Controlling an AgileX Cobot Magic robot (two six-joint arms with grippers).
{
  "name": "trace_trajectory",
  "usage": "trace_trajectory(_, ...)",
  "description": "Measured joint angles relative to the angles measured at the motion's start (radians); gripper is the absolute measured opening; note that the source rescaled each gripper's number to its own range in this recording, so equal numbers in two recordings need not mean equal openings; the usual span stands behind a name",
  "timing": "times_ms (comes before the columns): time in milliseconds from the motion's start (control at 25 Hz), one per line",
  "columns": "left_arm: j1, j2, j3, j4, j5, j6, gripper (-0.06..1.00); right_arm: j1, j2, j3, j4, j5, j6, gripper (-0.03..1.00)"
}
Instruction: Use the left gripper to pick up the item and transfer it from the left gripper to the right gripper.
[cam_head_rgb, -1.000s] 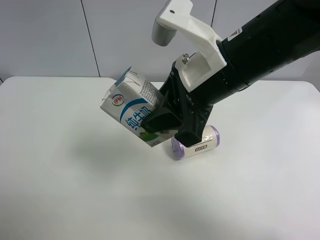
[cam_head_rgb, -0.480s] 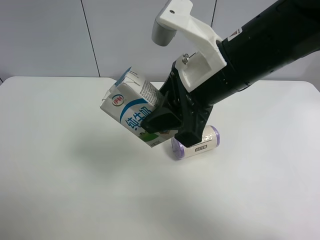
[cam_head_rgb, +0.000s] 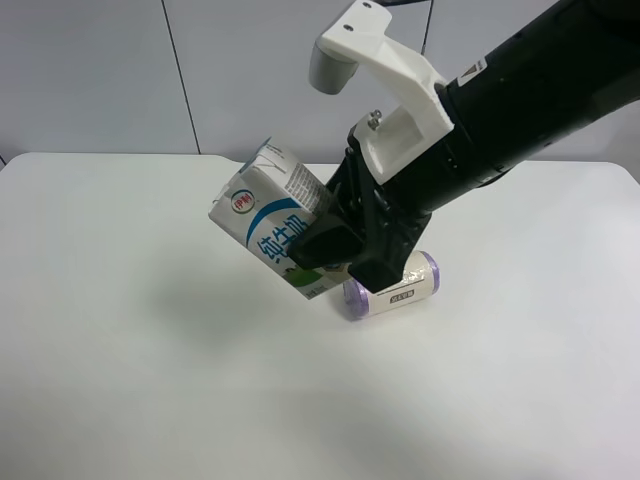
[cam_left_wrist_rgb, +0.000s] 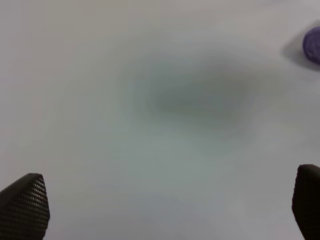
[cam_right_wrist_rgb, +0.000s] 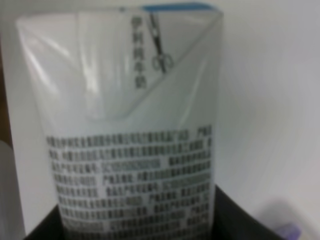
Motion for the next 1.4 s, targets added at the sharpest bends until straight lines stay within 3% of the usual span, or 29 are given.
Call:
trace_trajectory(120, 0.021, 0.000, 0.000, 0.000, 0.000, 0.000, 0.99, 0.000, -0.028, 0.000, -0.083, 0.014, 0.120, 0.00)
trace_trajectory(280, 0.118, 0.000, 0.000, 0.000, 0.000, 0.000, 0.99, 0.000, -0.096, 0.000, -0.259, 0.037, 0.351, 0.00)
trace_trajectory(520, 0.323, 0.000, 0.000, 0.000, 0.000, -0.001, 0.99, 0.000, -0.137, 0.000, -0.538, 0.245, 0.727, 0.00)
trace_trajectory(680, 0.382, 0.000, 0.000, 0.000, 0.000, -0.001, 0.99, -0.011, -0.139, 0.000, -0.663, 0.289, 0.875, 0.00)
trace_trajectory(840, 0.385, 0.000, 0.000, 0.000, 0.000, -0.001, 0.99, -0.079, -0.139, 0.000, -0.671, 0.289, 0.900, 0.00)
trace_trajectory(1040, 0.385, 0.000, 0.000, 0.000, 0.000, -0.001, 0.99, -0.291, -0.139, 0.000, -0.660, 0.290, 0.851, 0.00)
trace_trajectory(1200, 0.385, 0.000, 0.000, 0.000, 0.000, -0.001, 0.99, -0.453, -0.139, 0.001, -0.581, 0.289, 0.784, 0.00)
trace_trajectory(1400, 0.385, 0.000, 0.000, 0.000, 0.000, -0.001, 0.99, -0.593, -0.139, 0.051, -0.518, 0.217, 0.731, 0.00)
